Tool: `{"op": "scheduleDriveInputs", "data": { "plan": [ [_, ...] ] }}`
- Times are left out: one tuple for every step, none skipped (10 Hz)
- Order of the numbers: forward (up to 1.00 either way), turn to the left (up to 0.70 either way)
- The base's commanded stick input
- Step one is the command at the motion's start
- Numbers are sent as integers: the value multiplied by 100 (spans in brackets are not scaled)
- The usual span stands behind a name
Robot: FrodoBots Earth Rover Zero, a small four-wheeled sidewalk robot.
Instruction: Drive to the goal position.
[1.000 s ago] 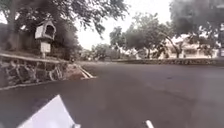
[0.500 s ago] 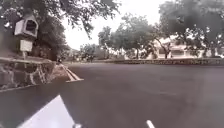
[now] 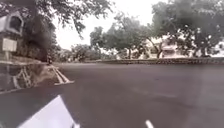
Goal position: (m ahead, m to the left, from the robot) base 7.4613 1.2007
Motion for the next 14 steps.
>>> {"op": "scheduleDriveInputs", "data": {
  "plan": [
    [50,0],
    [50,0],
    [50,0],
    [50,0],
    [50,0],
    [50,0],
    [50,0],
    [50,0],
    [50,0],
    [50,0],
    [50,0],
    [50,0],
    [50,0],
    [50,0]
  ]
}}
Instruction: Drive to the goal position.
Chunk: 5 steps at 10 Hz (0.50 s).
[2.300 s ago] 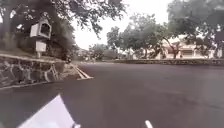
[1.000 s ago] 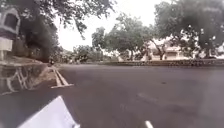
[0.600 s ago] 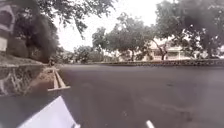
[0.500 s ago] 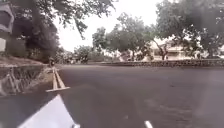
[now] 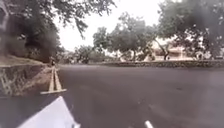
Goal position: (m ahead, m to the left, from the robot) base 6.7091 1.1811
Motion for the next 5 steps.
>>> {"op": "scheduleDriveInputs", "data": {
  "plan": [
    [50,0],
    [50,0],
    [50,0],
    [50,0],
    [50,0]
  ]
}}
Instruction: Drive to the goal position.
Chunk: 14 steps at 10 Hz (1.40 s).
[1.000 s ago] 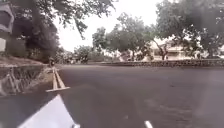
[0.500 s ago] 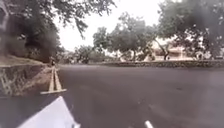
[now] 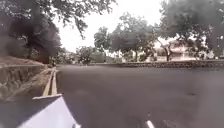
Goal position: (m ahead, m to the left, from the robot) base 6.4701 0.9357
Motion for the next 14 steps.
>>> {"op": "scheduleDriveInputs", "data": {
  "plan": [
    [50,0],
    [50,0],
    [50,0],
    [50,0],
    [50,0],
    [50,0],
    [50,0],
    [50,0],
    [50,0],
    [50,0],
    [50,0],
    [50,0],
    [50,0],
    [50,0]
  ]
}}
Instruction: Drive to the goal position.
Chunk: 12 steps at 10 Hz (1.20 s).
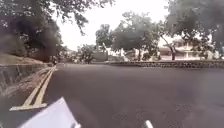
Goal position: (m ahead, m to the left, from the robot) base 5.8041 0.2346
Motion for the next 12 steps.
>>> {"op": "scheduleDriveInputs", "data": {
  "plan": [
    [50,0],
    [50,0],
    [50,0],
    [50,0],
    [50,0],
    [50,0],
    [50,0],
    [50,0],
    [50,0],
    [50,0],
    [50,0],
    [50,0]
  ]
}}
